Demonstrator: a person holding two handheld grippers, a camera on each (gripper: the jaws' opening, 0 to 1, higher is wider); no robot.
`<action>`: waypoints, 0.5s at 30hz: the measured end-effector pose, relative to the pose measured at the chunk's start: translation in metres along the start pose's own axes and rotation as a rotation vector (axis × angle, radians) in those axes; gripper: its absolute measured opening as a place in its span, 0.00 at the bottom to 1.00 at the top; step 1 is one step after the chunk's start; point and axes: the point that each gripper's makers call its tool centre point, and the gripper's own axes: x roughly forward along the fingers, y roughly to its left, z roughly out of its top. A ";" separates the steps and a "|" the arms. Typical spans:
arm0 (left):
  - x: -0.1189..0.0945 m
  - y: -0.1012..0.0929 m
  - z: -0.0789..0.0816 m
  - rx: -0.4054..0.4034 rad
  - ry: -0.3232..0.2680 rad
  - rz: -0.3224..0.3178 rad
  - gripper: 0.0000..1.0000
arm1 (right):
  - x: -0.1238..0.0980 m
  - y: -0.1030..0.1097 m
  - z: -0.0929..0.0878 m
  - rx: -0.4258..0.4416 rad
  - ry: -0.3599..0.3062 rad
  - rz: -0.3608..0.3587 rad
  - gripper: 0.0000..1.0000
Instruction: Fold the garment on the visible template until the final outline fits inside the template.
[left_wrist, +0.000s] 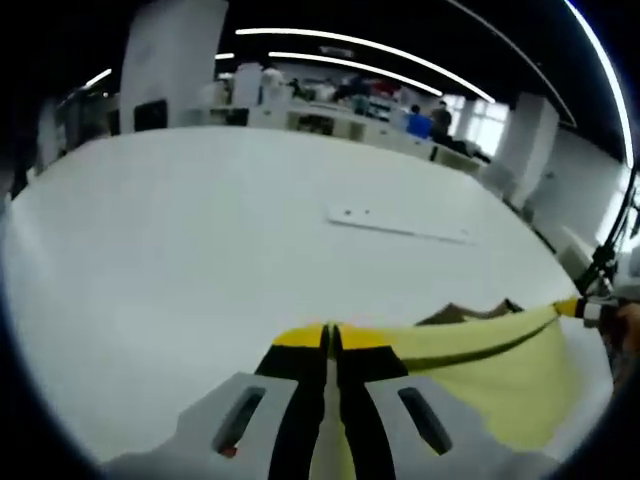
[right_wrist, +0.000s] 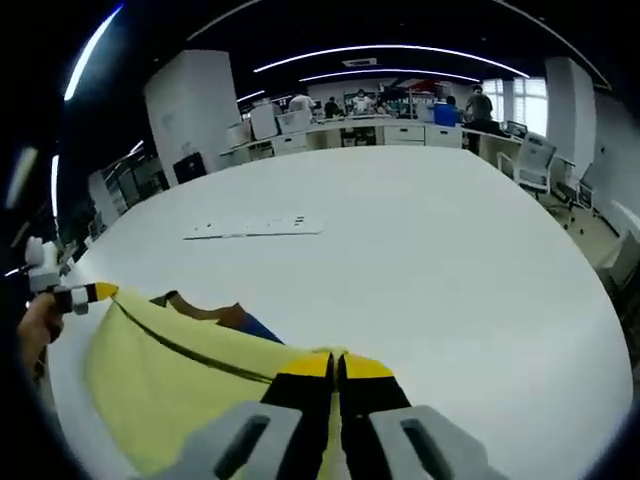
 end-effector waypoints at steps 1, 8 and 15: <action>0.001 0.001 -0.001 0.001 0.001 0.004 0.00 | 0.000 0.000 0.000 0.002 -0.001 0.000 0.00; 0.006 0.005 -0.011 -0.012 0.020 0.020 0.00 | 0.004 -0.001 -0.004 -0.009 0.009 -0.009 0.00; 0.009 0.004 -0.016 0.053 0.033 0.024 0.00 | 0.007 -0.002 -0.010 -0.013 0.037 -0.008 0.00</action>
